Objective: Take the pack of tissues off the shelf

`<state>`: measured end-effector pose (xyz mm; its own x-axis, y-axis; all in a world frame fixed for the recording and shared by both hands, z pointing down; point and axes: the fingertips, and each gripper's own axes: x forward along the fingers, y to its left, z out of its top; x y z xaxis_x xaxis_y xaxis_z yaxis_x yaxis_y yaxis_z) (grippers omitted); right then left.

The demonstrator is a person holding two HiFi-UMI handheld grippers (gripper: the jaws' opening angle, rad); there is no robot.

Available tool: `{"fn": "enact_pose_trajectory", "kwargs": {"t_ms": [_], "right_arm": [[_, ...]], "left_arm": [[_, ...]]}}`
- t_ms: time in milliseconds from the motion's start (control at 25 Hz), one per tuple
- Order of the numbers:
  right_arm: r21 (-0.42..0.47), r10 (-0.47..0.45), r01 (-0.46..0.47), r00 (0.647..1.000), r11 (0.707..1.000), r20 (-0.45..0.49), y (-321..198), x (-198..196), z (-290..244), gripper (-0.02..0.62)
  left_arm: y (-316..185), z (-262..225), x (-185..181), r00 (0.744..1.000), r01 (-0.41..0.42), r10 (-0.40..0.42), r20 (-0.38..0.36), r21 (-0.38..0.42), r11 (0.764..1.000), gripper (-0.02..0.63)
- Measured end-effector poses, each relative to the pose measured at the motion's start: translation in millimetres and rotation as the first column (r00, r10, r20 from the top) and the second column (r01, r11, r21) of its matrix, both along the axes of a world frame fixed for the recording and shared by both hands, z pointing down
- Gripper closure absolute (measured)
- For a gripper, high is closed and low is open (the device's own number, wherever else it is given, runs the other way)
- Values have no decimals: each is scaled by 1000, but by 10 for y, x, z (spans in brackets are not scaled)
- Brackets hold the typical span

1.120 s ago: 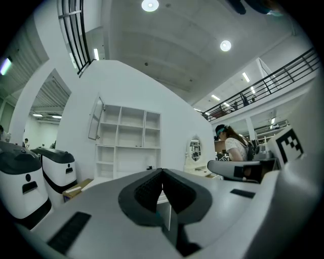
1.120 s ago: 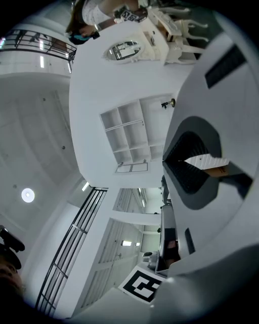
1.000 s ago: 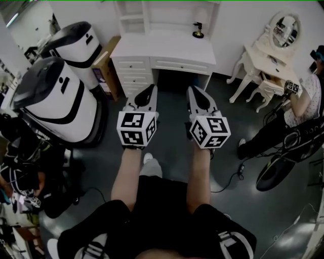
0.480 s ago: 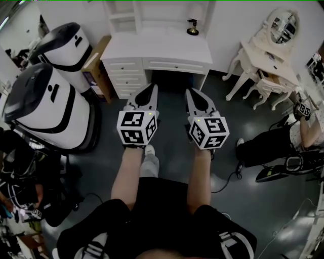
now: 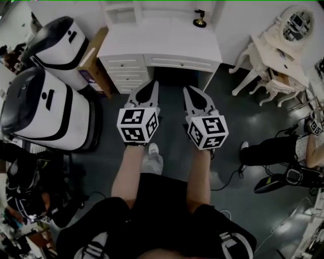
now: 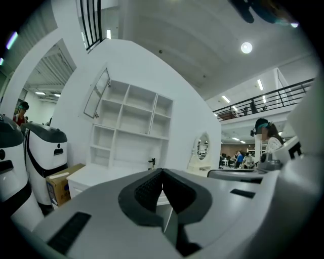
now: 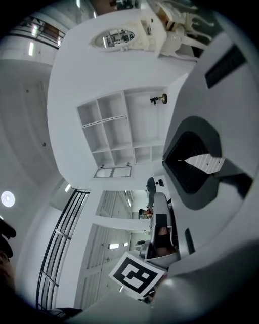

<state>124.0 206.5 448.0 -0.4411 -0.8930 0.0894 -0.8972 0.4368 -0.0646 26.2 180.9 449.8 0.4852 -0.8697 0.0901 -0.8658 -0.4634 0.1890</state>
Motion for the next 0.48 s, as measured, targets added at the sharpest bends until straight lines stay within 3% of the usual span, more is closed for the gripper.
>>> {"fn": "enact_pose_trajectory", "kwargs": {"t_ms": [200,480], "right_arm": [[-17,-3,3,1000,1000,27,-616,-121,93,577],[9,-59,58,998,998,23,-1468,-781,62,577]], "left_arm": [[-591,127,-239,998,54,-54,14,-22,998,595],[-1452,6,-801,995,96,-97,21,18,995,595]]}}
